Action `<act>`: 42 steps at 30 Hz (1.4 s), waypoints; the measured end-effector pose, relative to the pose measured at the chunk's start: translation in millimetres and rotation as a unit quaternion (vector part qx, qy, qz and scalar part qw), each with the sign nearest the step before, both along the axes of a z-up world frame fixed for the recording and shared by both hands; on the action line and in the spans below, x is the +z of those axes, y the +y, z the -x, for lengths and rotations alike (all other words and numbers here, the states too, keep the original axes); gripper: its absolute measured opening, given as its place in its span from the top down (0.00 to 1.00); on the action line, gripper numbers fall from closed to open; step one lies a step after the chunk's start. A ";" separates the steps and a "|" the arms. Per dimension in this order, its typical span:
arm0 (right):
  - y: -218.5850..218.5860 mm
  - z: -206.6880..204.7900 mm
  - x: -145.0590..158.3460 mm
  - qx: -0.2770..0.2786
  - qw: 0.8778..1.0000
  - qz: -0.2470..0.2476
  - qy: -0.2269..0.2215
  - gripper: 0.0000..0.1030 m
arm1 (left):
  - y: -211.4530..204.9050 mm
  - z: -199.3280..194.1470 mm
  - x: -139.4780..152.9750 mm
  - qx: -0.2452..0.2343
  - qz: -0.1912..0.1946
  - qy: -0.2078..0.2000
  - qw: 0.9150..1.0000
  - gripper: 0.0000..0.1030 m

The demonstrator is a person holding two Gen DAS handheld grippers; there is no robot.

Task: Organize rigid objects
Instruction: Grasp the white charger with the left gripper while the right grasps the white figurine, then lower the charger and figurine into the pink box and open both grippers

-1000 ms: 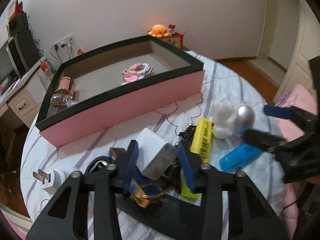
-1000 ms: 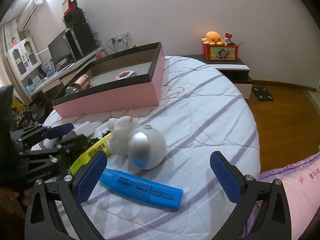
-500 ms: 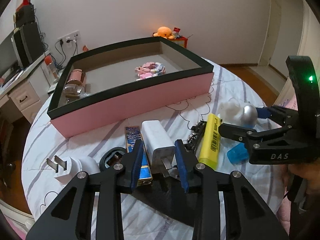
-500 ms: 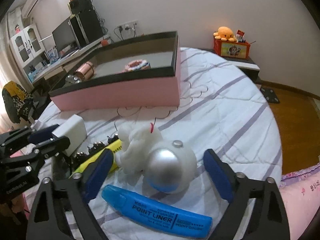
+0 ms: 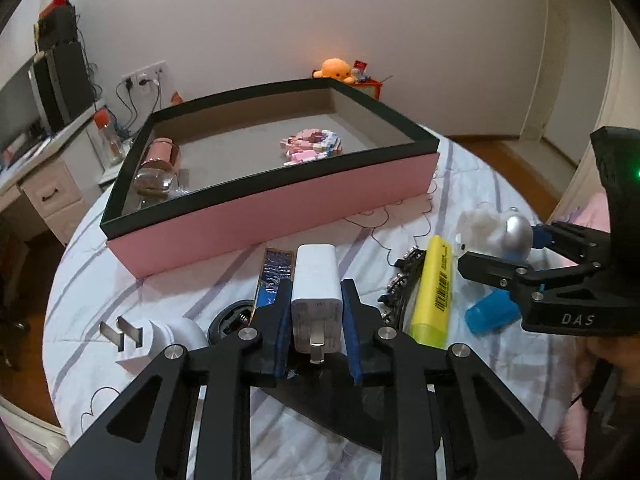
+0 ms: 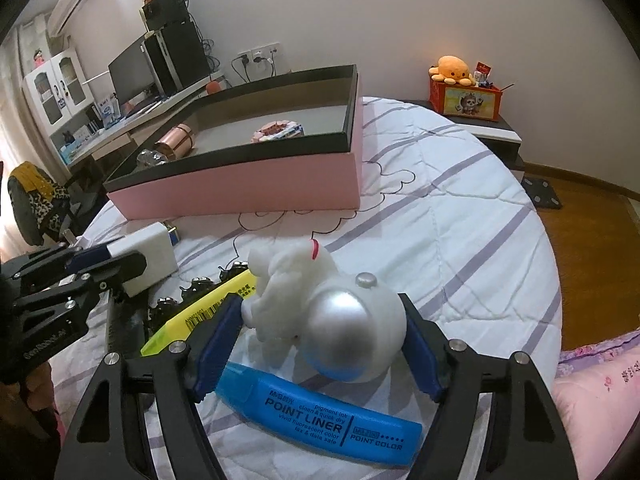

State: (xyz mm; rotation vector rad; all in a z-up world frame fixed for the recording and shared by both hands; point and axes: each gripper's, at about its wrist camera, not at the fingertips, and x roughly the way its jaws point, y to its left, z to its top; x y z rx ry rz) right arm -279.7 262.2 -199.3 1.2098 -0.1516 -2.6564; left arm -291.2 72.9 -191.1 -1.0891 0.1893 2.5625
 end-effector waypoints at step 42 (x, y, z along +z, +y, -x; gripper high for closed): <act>-63.8 40.0 101.6 0.082 0.990 -0.074 0.086 0.27 | -25.1 22.2 105.3 -0.037 0.006 0.098 0.994 0.77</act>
